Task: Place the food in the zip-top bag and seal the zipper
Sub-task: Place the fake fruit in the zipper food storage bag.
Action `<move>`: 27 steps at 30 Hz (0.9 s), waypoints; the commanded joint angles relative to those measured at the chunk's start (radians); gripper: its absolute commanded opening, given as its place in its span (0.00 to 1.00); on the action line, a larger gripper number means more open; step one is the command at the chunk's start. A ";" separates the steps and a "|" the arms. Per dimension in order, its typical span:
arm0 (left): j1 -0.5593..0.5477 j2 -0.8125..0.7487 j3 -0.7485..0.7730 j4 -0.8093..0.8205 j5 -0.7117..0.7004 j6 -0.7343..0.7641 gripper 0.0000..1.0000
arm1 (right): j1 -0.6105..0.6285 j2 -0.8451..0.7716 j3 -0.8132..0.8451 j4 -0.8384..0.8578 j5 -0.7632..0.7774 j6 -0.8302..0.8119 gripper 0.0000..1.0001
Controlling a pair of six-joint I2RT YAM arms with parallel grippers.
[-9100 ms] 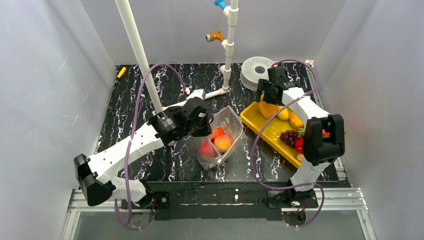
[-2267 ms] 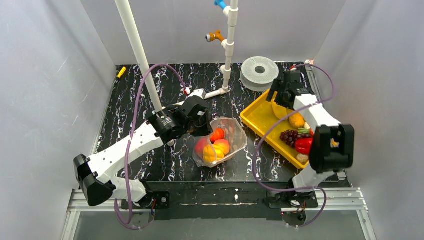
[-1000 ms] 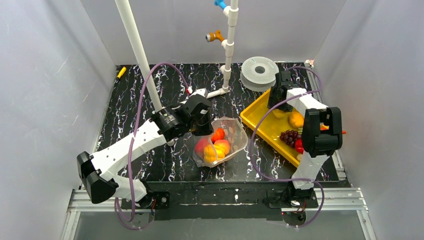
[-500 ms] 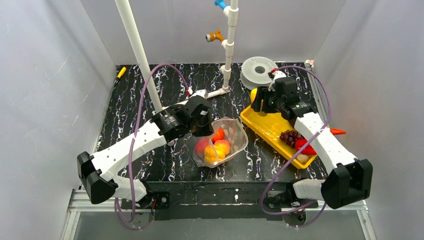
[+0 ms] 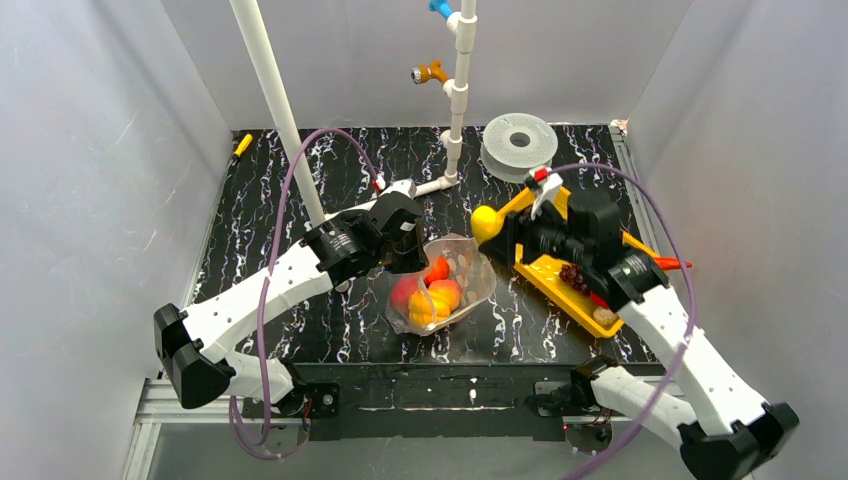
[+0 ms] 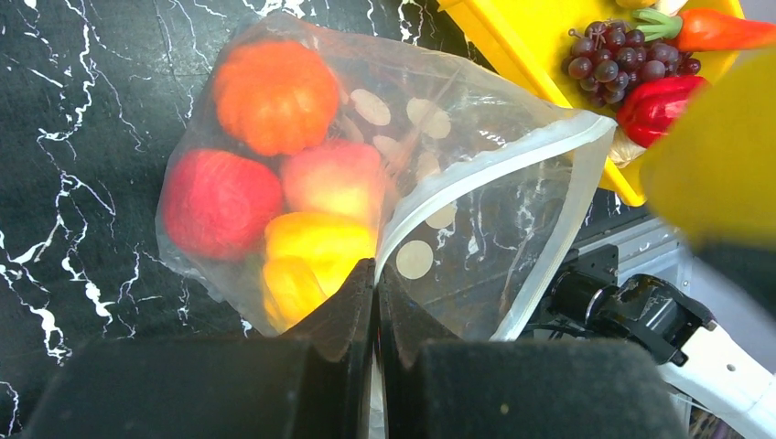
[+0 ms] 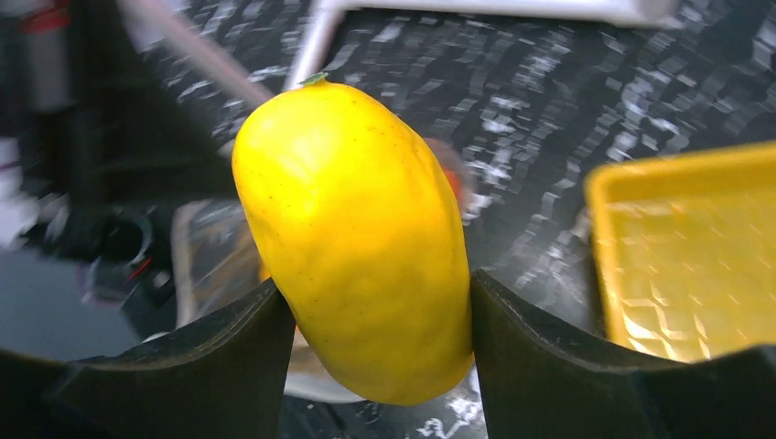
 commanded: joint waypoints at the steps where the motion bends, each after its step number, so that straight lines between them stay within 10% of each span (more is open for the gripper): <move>1: 0.004 -0.027 -0.002 0.001 0.002 0.000 0.00 | 0.101 -0.106 -0.040 0.125 -0.148 -0.052 0.09; 18: 0.004 -0.030 0.021 0.001 0.015 -0.006 0.00 | 0.318 0.057 -0.042 0.059 0.041 0.015 0.17; 27: 0.004 -0.048 0.016 0.001 0.006 -0.010 0.00 | 0.351 0.112 -0.032 0.054 0.113 0.017 0.54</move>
